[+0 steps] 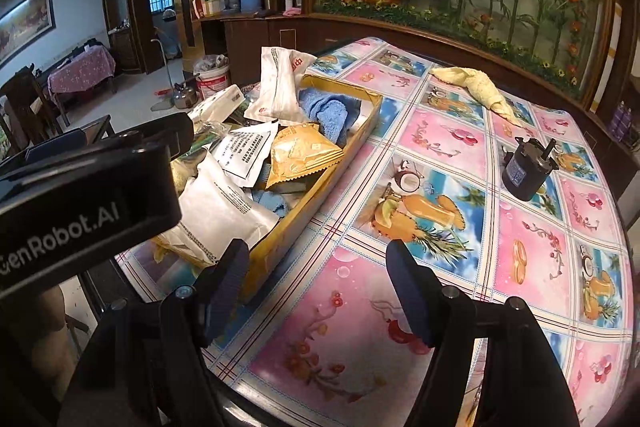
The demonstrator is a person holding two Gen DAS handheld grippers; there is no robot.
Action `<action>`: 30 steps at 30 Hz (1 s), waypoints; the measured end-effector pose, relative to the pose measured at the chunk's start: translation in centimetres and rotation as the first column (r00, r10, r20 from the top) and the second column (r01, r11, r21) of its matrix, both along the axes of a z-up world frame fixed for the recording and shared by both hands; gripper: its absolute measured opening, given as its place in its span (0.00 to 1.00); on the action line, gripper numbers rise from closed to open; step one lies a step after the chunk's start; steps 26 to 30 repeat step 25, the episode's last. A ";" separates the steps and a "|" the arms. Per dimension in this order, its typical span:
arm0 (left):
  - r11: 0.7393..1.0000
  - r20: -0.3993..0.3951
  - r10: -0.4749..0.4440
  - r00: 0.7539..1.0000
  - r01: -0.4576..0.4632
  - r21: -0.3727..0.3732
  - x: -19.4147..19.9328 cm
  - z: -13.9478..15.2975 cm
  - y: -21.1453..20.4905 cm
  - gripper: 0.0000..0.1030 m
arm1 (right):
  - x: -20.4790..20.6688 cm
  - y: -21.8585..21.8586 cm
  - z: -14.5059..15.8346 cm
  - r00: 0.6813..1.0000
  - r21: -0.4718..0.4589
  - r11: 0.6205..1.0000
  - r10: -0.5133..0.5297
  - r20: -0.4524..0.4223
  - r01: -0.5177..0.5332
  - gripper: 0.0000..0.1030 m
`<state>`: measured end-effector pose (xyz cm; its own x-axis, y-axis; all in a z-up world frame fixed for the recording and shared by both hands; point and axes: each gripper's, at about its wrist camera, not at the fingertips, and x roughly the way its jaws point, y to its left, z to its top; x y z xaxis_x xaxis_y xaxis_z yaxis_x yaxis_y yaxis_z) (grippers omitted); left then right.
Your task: Organize soft objects
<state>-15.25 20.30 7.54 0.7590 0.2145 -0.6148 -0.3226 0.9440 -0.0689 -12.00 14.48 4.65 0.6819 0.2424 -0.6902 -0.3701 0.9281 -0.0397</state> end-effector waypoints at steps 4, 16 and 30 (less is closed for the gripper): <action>1.000 -0.005 0.008 1.000 -0.008 -0.013 0.0 -0.2 0.6 1.00 | 0.0 0.2 0.0 1.000 -0.006 1.000 0.007 0.000 -0.007 0.69; 1.000 -0.014 0.007 1.000 -0.008 -0.027 0.0 -0.6 1.2 1.00 | -0.3 1.1 -0.3 0.999 -0.048 0.999 0.028 0.030 -0.026 0.69; 0.999 -0.014 -0.021 1.000 0.020 -0.040 -0.2 -0.6 1.1 1.00 | 0.1 0.8 -0.4 1.000 -0.048 0.999 0.024 0.017 -0.023 0.69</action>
